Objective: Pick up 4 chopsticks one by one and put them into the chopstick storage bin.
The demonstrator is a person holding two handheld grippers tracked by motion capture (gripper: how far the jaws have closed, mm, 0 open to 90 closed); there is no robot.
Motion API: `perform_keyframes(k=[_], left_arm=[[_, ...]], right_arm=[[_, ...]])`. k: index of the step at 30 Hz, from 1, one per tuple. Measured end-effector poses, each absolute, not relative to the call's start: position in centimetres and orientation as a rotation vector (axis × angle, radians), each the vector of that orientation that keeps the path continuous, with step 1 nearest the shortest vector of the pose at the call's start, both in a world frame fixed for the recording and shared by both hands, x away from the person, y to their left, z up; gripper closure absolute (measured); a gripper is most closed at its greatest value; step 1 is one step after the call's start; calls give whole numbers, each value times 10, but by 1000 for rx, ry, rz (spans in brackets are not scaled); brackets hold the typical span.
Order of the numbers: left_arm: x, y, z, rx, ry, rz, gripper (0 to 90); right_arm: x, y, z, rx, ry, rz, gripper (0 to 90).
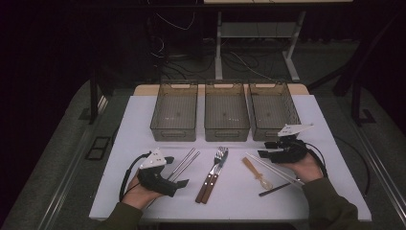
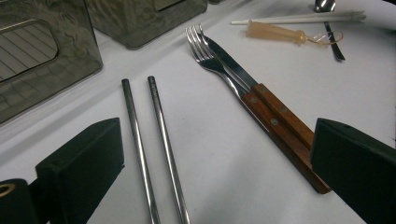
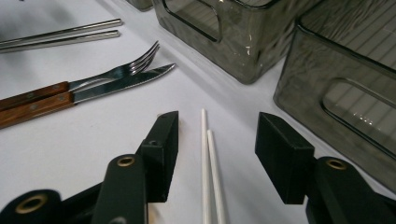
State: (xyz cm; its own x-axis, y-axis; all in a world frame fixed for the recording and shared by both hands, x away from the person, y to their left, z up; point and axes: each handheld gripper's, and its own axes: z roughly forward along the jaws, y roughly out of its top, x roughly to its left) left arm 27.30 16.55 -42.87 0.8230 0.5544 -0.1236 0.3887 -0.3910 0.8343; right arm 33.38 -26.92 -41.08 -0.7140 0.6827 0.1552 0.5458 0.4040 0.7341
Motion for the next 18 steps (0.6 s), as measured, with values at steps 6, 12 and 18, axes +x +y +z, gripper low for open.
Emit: perform_keyframes(k=[6,12,18], left_arm=[[273,166,-430,2035,693,218,17],[274,168,-431,2027,689,230,13],[273,167,-432,2036,690,253,13]], right_arm=[[326,-280,-407,1094,2478,1236,446],[314,-292,-404,1104,2480,1227,457],[303,-307,-405,1107,2488,1196,539]])
